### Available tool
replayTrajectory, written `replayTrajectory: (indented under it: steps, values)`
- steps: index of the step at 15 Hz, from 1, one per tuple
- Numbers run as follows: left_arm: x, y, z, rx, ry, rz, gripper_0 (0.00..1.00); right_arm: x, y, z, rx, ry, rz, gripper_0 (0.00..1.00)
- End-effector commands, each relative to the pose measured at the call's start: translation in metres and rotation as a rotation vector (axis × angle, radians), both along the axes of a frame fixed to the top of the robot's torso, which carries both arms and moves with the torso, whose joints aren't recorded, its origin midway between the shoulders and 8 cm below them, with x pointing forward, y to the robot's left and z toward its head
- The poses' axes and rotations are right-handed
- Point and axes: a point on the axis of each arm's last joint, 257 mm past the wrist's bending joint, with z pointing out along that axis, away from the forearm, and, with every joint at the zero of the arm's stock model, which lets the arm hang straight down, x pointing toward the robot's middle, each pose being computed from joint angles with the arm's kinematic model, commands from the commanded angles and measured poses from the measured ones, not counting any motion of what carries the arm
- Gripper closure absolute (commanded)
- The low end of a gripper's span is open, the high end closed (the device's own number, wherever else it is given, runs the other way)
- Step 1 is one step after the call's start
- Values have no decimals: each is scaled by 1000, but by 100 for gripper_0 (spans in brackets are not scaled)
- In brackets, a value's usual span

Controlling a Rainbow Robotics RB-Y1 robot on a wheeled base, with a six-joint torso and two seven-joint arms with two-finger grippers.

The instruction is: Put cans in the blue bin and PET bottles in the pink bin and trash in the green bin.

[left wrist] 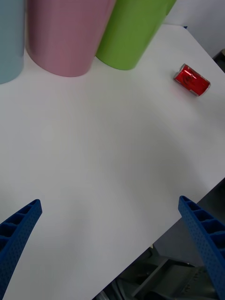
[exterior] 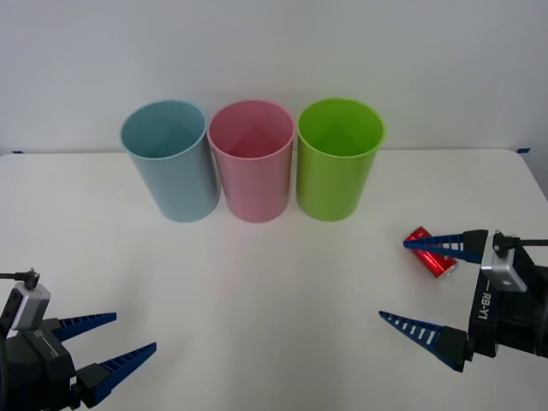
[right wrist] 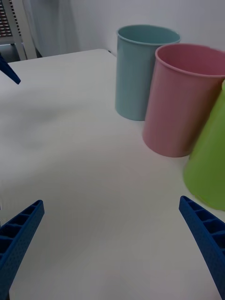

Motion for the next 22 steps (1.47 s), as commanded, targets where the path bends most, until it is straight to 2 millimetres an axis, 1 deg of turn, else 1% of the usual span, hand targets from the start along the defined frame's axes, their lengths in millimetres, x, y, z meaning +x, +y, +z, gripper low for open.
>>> replayTrajectory:
  steps: [1,4,5,6,8,10,13,15,18,21,22]
  values:
    - [0,0,0,0,0,0,0,4,-27,13,-18,-17,-44,0]
    - [0,0,0,0,0,0,0,9,-53,18,-46,-21,-92,0]
    - [0,0,0,0,0,0,0,11,-61,17,-60,-16,-107,0]
    - [0,0,0,0,0,0,0,15,-74,15,-88,-13,-136,0]
    - [0,0,0,0,0,0,0,22,-88,14,-119,-13,-184,0]
    - [0,0,0,0,0,0,0,34,-97,12,-146,17,-257,0]
    - [0,0,0,0,0,0,0,49,-98,9,-176,19,-314,0]
    - [0,0,0,0,0,0,0,63,-111,5,-224,3,-367,0]
    - [0,0,0,0,0,0,0,69,-127,-5,-262,21,-417,0]
    - [0,0,0,0,0,0,0,72,-140,-18,-267,60,-445,0]
    - [0,0,0,0,0,0,0,76,-147,-23,-274,69,-461,0]
